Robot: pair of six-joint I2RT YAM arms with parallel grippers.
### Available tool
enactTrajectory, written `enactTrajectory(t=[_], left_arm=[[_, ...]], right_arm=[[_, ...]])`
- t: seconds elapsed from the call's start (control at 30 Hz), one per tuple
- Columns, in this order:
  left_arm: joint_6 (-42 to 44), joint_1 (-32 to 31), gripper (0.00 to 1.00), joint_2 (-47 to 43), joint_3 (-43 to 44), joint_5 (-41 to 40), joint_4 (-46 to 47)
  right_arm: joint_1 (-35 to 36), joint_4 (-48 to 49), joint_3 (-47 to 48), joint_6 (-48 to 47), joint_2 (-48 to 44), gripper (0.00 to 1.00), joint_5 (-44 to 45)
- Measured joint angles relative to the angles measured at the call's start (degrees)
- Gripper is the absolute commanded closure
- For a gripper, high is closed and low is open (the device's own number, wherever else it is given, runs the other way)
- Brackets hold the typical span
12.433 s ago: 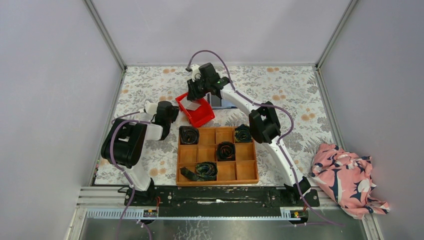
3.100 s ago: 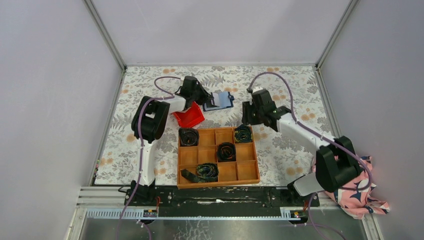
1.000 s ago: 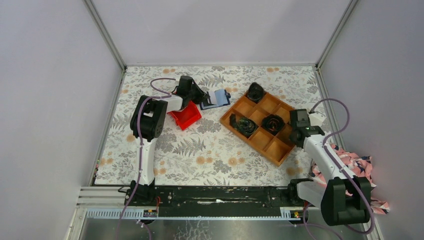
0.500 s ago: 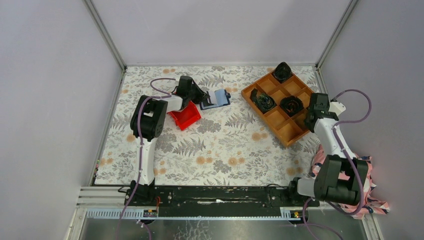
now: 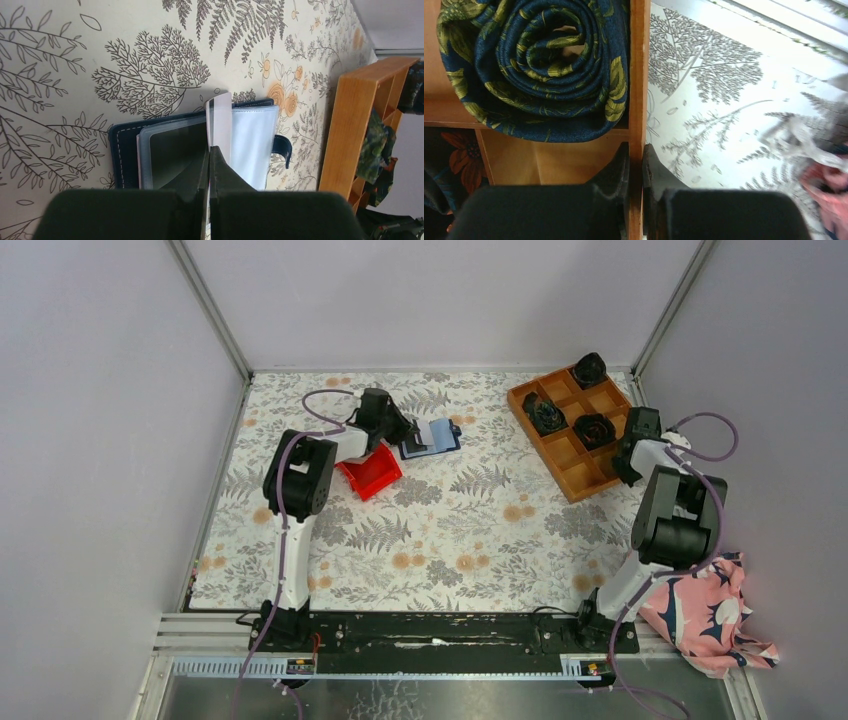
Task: Put the credit cards into the card holder
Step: Move the distractor to the corner of the board, then insert the credit card into the card holder.
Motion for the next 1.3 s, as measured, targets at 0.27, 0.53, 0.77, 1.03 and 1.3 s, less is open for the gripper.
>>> enactTrajectory(t=[0.27, 0.53, 0.77, 1.03, 1.3], left_arm=[[1.9, -1.7, 1.00, 0.0, 0.5, -2.8, -0.4], [2.1, -4.0, 1.00, -0.1, 0.2, -3.5, -0.1], [2.1, -5.4, 1.00, -1.8, -2.7, -3.2, 1.0], [2.7, -5.6, 1.00, -3.8, -5.8, -1.6, 1.8], [4.2, -6.8, 1.00, -5.4, -7.5, -1.5, 1.7]], right_arm=[[-0.5, 1.2, 4.1, 2.7, 7.1, 0.73, -2.7], [-0.4, 13.6, 4.9, 6.3, 7.3, 0.46, -8.2], [-0.2, 18.3, 1.6, 4.0, 0.5, 0.35, -10.3], [6.8, 21.0, 0.9, -4.4, -10.7, 0.35, -10.1], [23.6, 17.1, 8.4, -17.8, -7.3, 0.35, -16.3]])
